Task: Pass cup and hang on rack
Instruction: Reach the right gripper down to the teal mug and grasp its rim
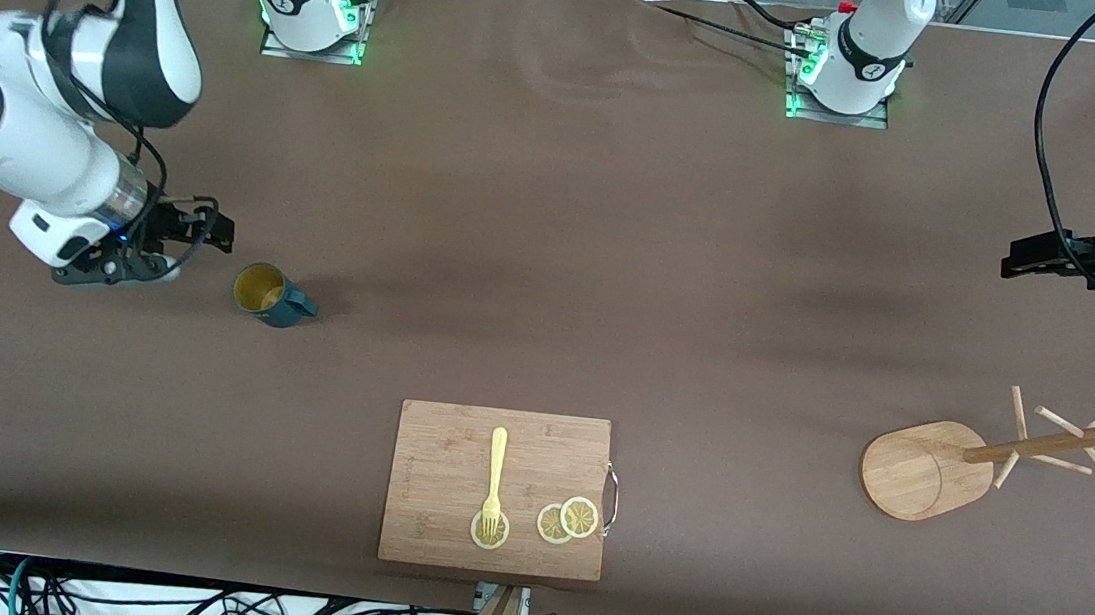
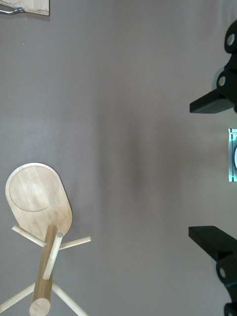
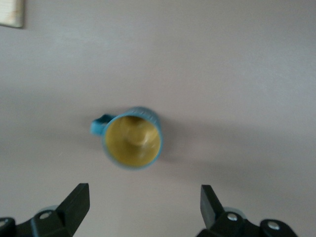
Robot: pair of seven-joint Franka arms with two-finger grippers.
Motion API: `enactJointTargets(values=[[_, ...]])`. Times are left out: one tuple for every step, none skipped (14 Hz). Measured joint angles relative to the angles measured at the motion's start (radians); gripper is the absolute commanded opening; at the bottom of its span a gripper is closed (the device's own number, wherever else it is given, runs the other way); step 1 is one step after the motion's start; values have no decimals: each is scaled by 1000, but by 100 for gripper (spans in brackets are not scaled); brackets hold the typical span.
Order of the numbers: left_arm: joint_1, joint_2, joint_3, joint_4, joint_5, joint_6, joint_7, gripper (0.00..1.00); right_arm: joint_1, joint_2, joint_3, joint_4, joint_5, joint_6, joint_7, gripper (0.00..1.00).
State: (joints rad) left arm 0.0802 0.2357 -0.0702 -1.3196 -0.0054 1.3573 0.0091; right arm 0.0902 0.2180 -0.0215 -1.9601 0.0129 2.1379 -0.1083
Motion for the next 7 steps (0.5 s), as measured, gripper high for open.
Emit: enactJointTargets(values=[[-1,0,0,2,0,0,0,100,-2,32,-4,-29,0,71,0,99],[-1,1,0,3,0,0,0,100,-3,62,-6,-44,0,117,0,99],[-2,2,-1,4,0,0,0,100,-3,90,-6,-50,0,151,0,99],[-3,3,-1,6,0,0,0,100,-3,115,-6,-50,0,184,0,99],[-4,5,-1,8,0,0,0,100,-3,135,-6,-50,0,210,0,99],[-4,6,-1,9,0,0,0,100,-3,152,-6,-51,0,227,0,98],[-4,8,-1,11,0,0,0,100,-3,166,-6,-51,0,240,0,97]])
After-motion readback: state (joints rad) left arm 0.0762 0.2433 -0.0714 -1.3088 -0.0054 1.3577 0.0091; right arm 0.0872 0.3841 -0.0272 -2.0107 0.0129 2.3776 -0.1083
